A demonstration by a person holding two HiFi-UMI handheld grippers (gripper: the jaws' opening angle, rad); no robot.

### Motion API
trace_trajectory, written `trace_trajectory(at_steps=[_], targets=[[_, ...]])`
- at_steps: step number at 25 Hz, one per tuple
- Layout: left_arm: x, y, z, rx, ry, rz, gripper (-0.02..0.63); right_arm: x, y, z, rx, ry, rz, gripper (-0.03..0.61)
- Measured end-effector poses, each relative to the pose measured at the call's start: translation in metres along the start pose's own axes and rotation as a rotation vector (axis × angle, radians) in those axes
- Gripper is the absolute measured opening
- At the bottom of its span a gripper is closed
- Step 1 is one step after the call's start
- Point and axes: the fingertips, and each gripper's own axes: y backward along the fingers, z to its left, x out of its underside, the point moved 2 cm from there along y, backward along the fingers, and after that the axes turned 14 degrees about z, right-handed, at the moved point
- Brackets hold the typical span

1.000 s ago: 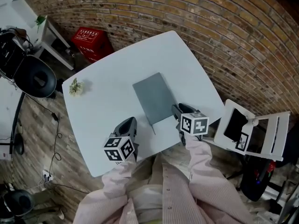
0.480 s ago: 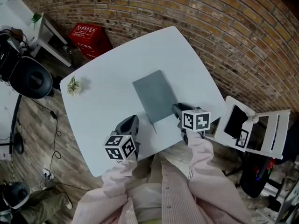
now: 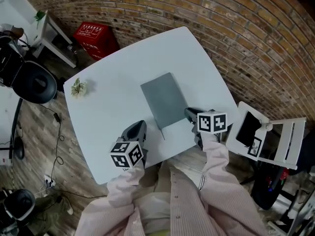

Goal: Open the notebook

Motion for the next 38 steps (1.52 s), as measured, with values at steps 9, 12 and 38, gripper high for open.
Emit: trace_trajectory(at_steps=[9,12,38], targets=[[-0.001,0.009,-0.003,-0.017,-0.003,-0.033,-0.008,-0.005,0.011,0.008,-0.075,-0.043,-0.069,0.035],[-0.001,0.015,-0.004,-0.027,-0.001,-0.053,-0.008,-0.007,0.016,0.013,-0.093,-0.040,-0.094,0.032],[-0.001,0.090,0.015,-0.065,-0.003,-0.198,-0.008,-0.020,0.060,0.110,-0.017,0.183,-0.244,0.026]])
